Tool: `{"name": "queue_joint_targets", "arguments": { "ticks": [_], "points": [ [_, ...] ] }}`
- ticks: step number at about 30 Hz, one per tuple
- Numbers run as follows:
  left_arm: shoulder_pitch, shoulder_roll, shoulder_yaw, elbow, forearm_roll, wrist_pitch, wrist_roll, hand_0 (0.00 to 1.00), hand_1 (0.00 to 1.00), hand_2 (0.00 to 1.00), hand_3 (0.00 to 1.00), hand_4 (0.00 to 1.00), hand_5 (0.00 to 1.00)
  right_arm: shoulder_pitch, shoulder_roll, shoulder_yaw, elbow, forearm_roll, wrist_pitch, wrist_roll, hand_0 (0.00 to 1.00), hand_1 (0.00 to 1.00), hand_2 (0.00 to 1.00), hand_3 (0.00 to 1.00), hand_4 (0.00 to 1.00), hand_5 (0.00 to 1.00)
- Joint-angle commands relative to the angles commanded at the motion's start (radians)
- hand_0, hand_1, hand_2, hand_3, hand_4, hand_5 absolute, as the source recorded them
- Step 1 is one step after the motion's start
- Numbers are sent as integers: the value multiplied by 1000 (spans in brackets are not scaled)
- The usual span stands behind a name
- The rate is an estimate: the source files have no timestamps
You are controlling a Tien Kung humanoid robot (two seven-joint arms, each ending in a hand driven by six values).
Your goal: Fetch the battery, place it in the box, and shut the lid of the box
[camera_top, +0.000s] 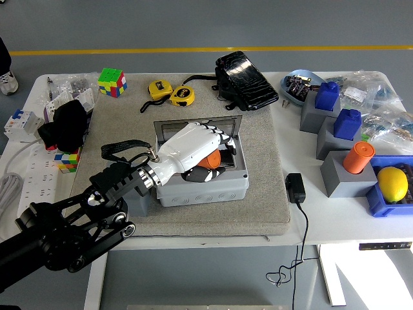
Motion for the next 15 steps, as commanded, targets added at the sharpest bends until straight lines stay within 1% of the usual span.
{"name": "queue_joint_targets", "arguments": {
  "ticks": [3, 4, 7, 10, 11, 15],
  "points": [
    [2, 0, 0, -2, -9, -3, -5, 418, 690, 756, 640, 794, 75, -1, -1, -1, 0, 1, 1, -1, 847, 831, 789, 817, 998, 998],
    [2, 0, -1, -2, -11, -3, -6, 489, 738, 799, 792, 855, 165, -1, -1, -1, 0, 1, 1, -1, 847, 829, 789, 818, 998, 998],
    [6, 2, -9, -12, -22, 12, -17, 489, 738, 799, 792, 855, 165, -3, 0, -2, 0, 1, 1, -1, 847, 829, 789, 818, 998, 998],
    [10, 2, -15, -16, -23, 17, -17, 489, 738, 799, 792, 855, 165, -3, 0, -4, 0, 2, 0, 0, 847, 829, 789, 818, 998, 998],
    [11, 2, -18, -17, -23, 18, -19, 512, 753, 822, 811, 878, 212, -3, 0, -5, 0, 3, 1, 0, 846, 829, 788, 817, 998, 998],
    [15, 4, -26, -27, -23, 21, -21, 512, 753, 822, 811, 878, 212, -4, 0, -4, 0, 2, 0, 0, 846, 829, 788, 817, 998, 998]
  ]
}}
